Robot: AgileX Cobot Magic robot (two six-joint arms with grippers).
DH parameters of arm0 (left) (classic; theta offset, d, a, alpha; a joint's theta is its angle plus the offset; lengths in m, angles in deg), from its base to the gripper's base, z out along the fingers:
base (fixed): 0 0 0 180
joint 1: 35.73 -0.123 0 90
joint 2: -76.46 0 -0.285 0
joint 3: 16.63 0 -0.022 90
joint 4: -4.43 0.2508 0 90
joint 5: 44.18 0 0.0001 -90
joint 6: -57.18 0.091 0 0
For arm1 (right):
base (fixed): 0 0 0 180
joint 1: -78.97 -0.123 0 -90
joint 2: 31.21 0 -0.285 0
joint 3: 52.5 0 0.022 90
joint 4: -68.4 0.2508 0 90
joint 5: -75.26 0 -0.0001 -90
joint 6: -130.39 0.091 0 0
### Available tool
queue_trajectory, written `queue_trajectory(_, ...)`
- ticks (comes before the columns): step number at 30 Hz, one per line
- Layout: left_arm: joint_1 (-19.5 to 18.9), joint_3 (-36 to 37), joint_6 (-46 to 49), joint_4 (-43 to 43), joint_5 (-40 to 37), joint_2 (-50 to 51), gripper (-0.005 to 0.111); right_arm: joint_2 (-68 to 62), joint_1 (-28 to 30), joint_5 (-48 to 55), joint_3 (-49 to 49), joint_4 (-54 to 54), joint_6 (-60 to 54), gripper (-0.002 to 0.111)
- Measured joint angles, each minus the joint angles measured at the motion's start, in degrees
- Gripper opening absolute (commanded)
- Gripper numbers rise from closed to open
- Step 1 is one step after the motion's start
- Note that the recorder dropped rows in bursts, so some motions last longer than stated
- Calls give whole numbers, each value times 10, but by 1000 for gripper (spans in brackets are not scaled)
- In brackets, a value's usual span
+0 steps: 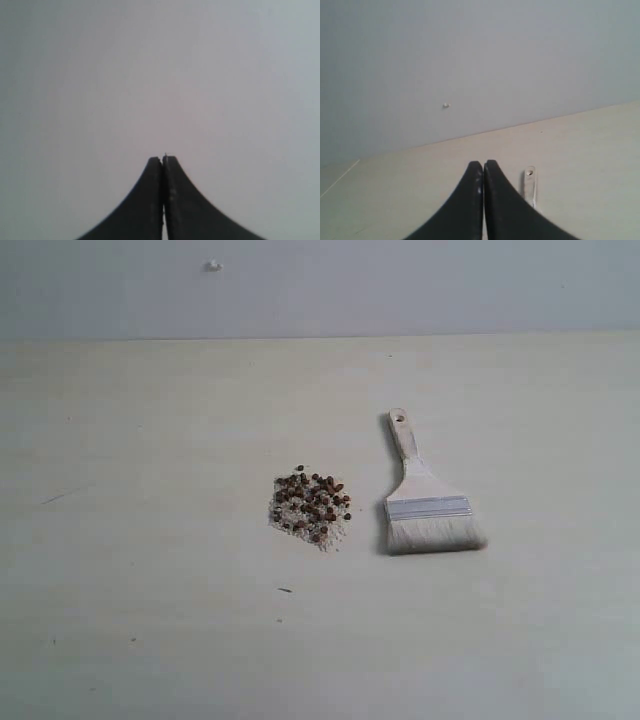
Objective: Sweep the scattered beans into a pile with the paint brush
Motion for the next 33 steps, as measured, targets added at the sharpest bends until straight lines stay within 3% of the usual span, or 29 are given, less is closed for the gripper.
queue_trajectory(26,0,0,0,0,0,0,0,1,0,12,0,-27,-20,0)
queue_trajectory(33,0,0,0,0,0,0,0,1,0,3,0,-124,-63,0)
